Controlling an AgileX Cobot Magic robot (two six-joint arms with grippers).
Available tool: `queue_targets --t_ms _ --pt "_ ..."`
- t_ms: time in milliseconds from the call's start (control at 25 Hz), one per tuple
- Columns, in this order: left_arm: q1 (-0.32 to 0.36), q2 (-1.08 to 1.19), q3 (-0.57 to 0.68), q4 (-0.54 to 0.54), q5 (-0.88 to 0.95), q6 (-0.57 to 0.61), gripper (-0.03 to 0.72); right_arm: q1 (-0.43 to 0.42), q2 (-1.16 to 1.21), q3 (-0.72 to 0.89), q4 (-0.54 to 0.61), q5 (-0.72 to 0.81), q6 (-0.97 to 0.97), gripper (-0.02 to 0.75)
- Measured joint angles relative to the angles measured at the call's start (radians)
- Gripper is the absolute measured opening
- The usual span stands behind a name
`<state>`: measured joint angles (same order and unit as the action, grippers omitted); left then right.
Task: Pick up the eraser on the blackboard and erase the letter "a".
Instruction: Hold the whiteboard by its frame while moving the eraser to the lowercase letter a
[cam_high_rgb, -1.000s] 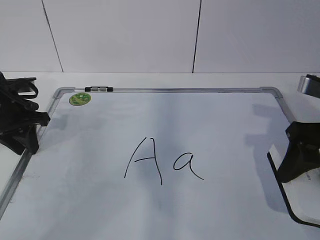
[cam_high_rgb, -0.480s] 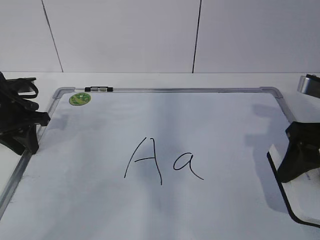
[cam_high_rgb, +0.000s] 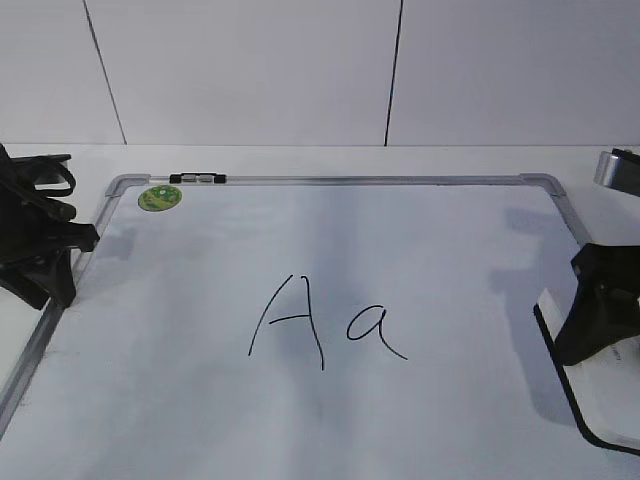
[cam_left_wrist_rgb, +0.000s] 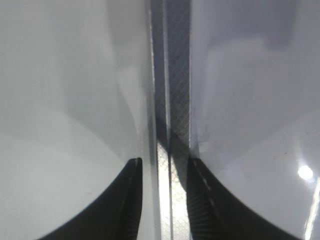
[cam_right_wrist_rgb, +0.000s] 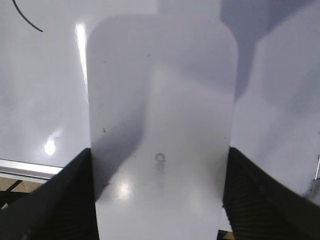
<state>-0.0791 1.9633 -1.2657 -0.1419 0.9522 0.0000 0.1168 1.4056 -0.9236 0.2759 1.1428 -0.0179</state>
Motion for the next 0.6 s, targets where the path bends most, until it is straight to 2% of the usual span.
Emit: queue_targets --t_ms 600 --pt "0.000 0.000 0.000 0.016 0.000 0.000 0.218 0.000 0.000 0.000 0.001 0.000 -0.002 0.551"
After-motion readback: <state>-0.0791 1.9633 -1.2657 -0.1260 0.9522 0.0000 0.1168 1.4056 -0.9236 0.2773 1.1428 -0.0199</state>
